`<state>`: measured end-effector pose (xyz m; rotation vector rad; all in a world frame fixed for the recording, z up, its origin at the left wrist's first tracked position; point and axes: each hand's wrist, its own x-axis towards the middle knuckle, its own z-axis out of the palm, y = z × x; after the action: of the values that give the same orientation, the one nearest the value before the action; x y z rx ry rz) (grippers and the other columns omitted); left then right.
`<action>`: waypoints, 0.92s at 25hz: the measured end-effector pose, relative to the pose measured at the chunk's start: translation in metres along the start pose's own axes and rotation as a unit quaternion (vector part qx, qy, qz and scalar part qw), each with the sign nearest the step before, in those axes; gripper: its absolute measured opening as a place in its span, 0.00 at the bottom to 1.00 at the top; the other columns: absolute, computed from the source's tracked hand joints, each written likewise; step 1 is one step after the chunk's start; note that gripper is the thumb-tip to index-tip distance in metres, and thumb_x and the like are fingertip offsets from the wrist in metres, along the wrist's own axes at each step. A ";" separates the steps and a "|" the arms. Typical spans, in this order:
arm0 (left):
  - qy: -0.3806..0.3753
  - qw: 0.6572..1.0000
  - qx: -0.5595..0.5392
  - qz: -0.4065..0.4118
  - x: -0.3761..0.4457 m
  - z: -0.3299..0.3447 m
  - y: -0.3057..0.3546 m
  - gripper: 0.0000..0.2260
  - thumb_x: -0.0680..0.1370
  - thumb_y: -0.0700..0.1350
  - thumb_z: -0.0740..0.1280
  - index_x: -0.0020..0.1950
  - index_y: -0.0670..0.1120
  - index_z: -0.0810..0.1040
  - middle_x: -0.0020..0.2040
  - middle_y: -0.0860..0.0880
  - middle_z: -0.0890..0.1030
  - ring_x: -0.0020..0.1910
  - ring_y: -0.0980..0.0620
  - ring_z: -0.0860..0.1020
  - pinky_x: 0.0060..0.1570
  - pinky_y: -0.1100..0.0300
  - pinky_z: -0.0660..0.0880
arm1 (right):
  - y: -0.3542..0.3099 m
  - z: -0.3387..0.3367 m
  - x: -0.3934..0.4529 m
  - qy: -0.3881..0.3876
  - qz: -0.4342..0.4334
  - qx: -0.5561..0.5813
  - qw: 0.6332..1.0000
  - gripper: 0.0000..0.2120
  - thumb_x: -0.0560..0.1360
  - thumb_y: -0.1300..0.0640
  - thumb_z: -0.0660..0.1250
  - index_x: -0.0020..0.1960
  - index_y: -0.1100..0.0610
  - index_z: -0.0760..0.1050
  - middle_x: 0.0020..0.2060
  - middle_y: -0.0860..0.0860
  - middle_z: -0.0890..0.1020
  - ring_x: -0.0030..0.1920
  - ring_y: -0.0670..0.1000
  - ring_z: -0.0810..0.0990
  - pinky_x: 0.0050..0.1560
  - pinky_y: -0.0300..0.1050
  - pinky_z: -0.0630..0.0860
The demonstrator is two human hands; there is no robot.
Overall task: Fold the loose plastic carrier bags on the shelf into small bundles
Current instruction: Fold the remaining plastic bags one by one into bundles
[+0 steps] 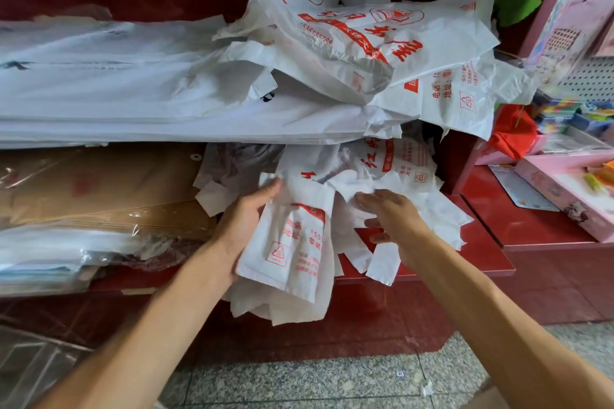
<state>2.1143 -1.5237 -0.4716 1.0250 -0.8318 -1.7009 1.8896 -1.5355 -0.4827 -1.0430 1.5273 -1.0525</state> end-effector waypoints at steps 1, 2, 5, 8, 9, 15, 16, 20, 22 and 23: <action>0.032 0.998 0.057 0.027 -0.003 0.002 0.000 0.17 0.72 0.50 0.72 0.54 0.40 0.84 0.48 0.38 0.84 0.46 0.39 0.82 0.56 0.44 0.76 | 0.001 -0.001 0.001 0.016 0.000 0.014 1.000 0.16 0.76 0.51 0.69 0.62 0.52 0.72 0.53 0.50 0.81 0.53 0.54 0.79 0.49 0.51 0.77; 0.057 0.991 0.111 0.044 -0.005 0.005 -0.001 0.14 0.70 0.47 0.74 0.50 0.39 0.84 0.46 0.37 0.84 0.43 0.38 0.83 0.53 0.43 0.78 | 0.002 -0.002 0.003 0.054 -0.026 0.010 0.998 0.19 0.75 0.52 0.70 0.64 0.52 0.71 0.56 0.51 0.79 0.55 0.54 0.78 0.52 0.52 0.77; 0.071 0.963 0.254 0.059 -0.007 0.009 -0.012 0.15 0.67 0.46 0.79 0.45 0.36 0.83 0.42 0.40 0.85 0.42 0.39 0.84 0.47 0.43 0.80 | 0.004 -0.008 0.002 0.176 -0.239 -0.159 0.942 0.19 0.74 0.56 0.68 0.64 0.53 0.70 0.56 0.46 0.74 0.55 0.50 0.74 0.53 0.49 0.74; 0.046 0.913 0.403 0.044 -0.001 0.012 -0.025 0.26 0.62 0.61 0.79 0.43 0.39 0.82 0.39 0.50 0.84 0.39 0.50 0.83 0.41 0.55 0.78 | 0.004 -0.007 -0.006 0.132 -0.375 -0.300 0.867 0.08 0.73 0.52 0.64 0.49 0.52 0.79 0.46 0.45 0.81 0.48 0.52 0.77 0.48 0.51 0.75; 0.040 0.894 0.445 0.038 0.002 0.012 -0.029 0.29 0.62 0.67 0.74 0.40 0.39 0.80 0.37 0.51 0.82 0.36 0.52 0.81 0.39 0.56 0.76 | 0.006 -0.005 -0.010 0.119 -0.390 -0.374 0.833 0.10 0.73 0.49 0.62 0.44 0.51 0.80 0.42 0.45 0.83 0.46 0.53 0.78 0.48 0.52 0.74; 0.059 0.938 0.341 0.028 0.020 0.011 -0.030 0.17 0.78 0.59 0.64 0.40 0.47 0.79 0.38 0.53 0.81 0.35 0.59 0.80 0.37 0.66 0.71 | 0.011 -0.011 -0.021 -0.205 -0.285 -0.435 0.829 0.20 0.78 0.44 0.64 0.69 0.47 0.72 0.63 0.46 0.77 0.60 0.49 0.76 0.59 0.45 0.74; 0.067 0.950 0.305 0.023 0.023 0.011 -0.028 0.12 0.79 0.52 0.67 0.44 0.44 0.83 0.42 0.49 0.85 0.40 0.56 0.83 0.39 0.67 0.74 | 0.012 -0.010 -0.021 -0.236 -0.237 -0.455 0.825 0.24 0.78 0.41 0.63 0.73 0.45 0.66 0.66 0.46 0.74 0.64 0.49 0.73 0.62 0.45 0.72; 0.113 0.977 0.178 0.021 0.026 0.013 -0.014 0.13 0.69 0.43 0.77 0.53 0.41 0.84 0.46 0.45 0.86 0.45 0.46 0.85 0.48 0.55 0.81 | 0.013 0.000 -0.013 -0.204 -0.185 -0.490 0.827 0.27 0.79 0.35 0.54 0.74 0.47 0.62 0.67 0.49 0.73 0.65 0.53 0.73 0.63 0.48 0.69; 0.141 0.984 0.105 0.025 0.028 0.011 -0.007 0.15 0.70 0.44 0.77 0.54 0.40 0.83 0.47 0.42 0.86 0.46 0.41 0.85 0.50 0.47 0.81 | 0.014 -0.001 -0.004 -0.191 -0.182 -0.495 0.828 0.31 0.78 0.31 0.45 0.67 0.49 0.71 0.62 0.50 0.76 0.61 0.54 0.75 0.63 0.54 0.70; 0.154 0.984 0.080 0.024 0.029 0.010 -0.004 0.14 0.71 0.45 0.75 0.54 0.40 0.83 0.47 0.41 0.85 0.45 0.40 0.84 0.49 0.47 0.81 | 0.013 -0.003 0.001 -0.185 -0.165 -0.469 0.848 0.31 0.78 0.31 0.43 0.63 0.49 0.73 0.60 0.50 0.78 0.59 0.53 0.77 0.63 0.55 0.69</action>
<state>2.0983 -1.5486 -0.4788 1.3290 -0.7908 -1.4049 1.8849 -1.5322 -0.4953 -2.1032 1.5594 -0.1977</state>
